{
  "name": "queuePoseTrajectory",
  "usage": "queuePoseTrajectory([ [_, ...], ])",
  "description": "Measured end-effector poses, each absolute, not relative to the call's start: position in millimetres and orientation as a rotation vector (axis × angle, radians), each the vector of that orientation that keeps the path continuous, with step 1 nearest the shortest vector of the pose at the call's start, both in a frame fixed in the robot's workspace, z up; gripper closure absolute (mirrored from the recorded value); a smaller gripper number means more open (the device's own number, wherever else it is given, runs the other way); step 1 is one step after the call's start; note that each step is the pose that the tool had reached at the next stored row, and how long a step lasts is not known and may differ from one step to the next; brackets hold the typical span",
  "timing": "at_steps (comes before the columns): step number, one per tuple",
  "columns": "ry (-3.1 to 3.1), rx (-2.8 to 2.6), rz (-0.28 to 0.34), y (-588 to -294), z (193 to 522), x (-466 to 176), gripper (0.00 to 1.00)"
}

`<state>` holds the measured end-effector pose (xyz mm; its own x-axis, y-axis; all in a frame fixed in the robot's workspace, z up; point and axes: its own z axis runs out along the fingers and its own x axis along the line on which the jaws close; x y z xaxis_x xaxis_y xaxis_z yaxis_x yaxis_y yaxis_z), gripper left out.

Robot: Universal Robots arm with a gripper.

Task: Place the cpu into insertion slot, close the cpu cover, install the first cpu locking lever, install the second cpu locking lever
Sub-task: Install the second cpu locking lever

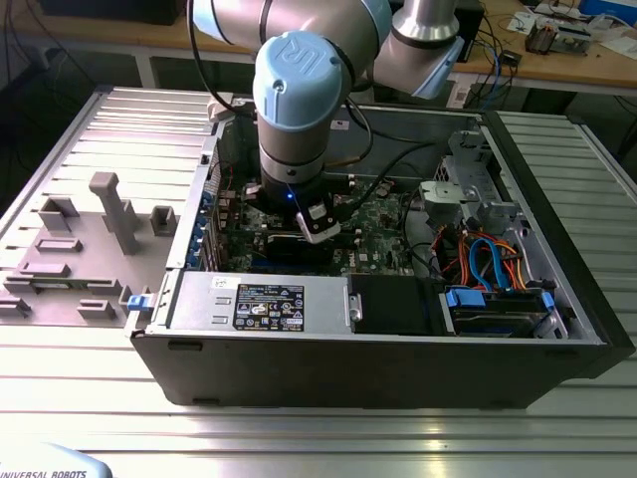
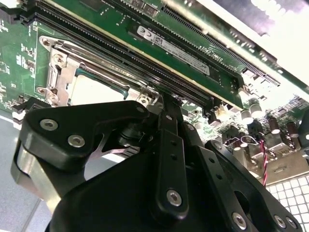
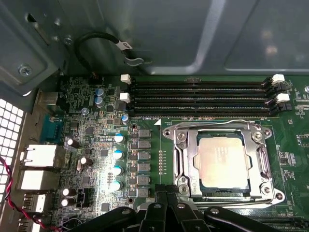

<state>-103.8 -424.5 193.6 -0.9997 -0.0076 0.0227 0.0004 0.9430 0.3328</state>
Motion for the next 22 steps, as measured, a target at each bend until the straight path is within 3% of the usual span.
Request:
queuePoseTrajectory([
  [22, -3.072, 0.006, -0.534, -427.0, 203.2, -103.8, 0.89],
])
